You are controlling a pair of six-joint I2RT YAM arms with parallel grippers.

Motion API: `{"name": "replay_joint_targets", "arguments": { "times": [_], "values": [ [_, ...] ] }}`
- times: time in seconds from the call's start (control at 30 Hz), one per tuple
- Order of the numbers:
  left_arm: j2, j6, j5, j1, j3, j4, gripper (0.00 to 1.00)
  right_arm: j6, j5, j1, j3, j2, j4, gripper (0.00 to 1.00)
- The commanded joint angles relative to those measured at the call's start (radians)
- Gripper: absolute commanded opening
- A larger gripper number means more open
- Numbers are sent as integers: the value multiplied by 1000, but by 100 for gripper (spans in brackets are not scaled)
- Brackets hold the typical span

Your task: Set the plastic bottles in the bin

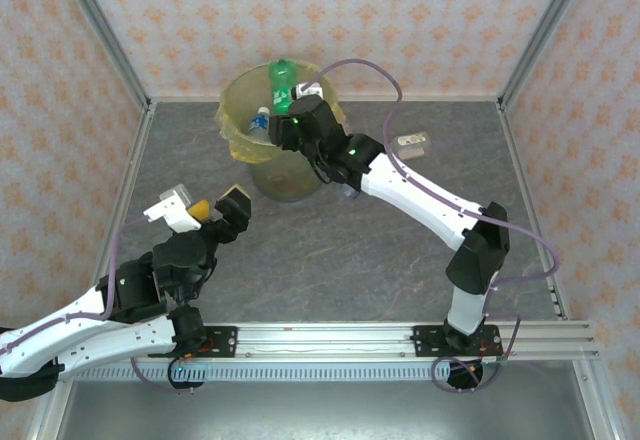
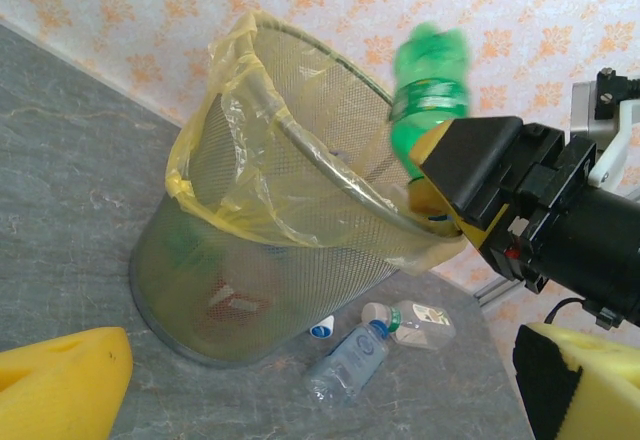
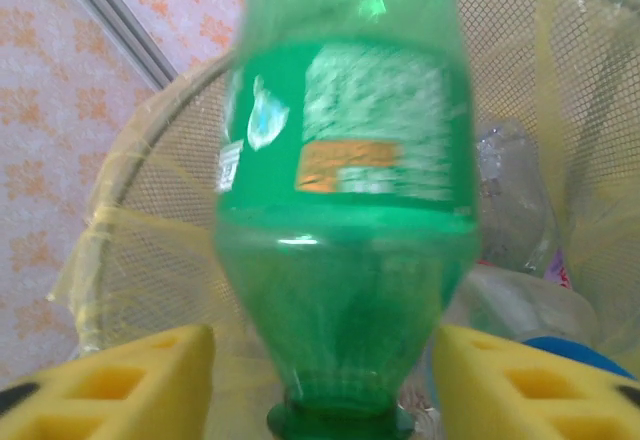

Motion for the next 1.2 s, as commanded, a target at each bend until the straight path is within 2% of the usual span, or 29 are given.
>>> {"name": "replay_joint_targets", "arguments": {
  "times": [0.0,0.33,0.73,0.93,1.17],
  "values": [
    [-12,14,4,-6,-1,2,99,0,28,4,12,-13,-28,67],
    [15,28,14,-7,-6,28,99,18,29,3,-108,-141,37,73],
    [64,65,80,-6,2,95,99,48,64,4,-367,-369,132,78],
    [115,71,133,-6,15,139,99,66,121,1,-513,-492,155,86],
    [250,91,191,-7,96,158,99,92,156,-27,-653,-613,141,97]
  ]
}}
